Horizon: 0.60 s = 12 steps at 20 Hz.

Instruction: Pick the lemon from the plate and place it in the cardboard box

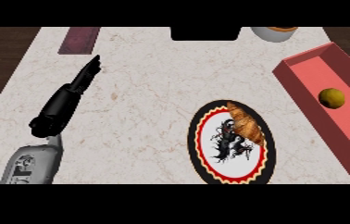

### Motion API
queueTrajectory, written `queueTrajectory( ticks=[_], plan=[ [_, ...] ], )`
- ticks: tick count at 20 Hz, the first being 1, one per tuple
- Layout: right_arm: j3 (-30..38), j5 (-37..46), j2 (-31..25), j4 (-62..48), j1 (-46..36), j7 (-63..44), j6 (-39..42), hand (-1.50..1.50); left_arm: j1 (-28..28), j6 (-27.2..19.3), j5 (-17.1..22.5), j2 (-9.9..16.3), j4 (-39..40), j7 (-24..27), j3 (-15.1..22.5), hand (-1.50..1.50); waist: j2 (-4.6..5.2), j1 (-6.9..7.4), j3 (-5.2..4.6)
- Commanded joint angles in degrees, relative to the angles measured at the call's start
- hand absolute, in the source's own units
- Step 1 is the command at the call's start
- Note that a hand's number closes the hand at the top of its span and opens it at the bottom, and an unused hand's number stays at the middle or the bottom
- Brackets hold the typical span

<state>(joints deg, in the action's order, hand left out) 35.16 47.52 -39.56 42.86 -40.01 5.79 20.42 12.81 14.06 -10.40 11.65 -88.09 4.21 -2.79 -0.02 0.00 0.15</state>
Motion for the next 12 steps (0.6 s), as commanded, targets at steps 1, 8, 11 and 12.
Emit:
queueTrajectory(
  ticks=[1,8,11,12],
  plan=[
    [12.4,-12.1,2.9,-0.4,-4.6,1.6,-3.6,-1.50,-0.9,0.0,0.2,0.2,-0.4,0.3,-0.4,0.00,-0.48,-0.34,0.11],
    [26.8,-23.0,-2.5,-7.7,-4.1,-1.2,-7.3,-1.50,-1.4,0.0,0.0,-0.9,-1.6,-0.5,0.8,0.00,0.37,0.27,0.03],
    [28.5,-25.5,-5.8,-9.8,-1.3,2.3,-7.1,-1.50,0.1,1.5,1.2,0.4,0.2,0.6,-0.6,0.00,0.39,0.21,-0.03],
    [29.3,-25.8,-6.8,-12.8,0.0,5.5,-8.0,-1.50,1.1,1.5,1.3,0.9,-1.5,-2.1,-1.0,0.00,0.55,0.76,0.06]
  ],
)
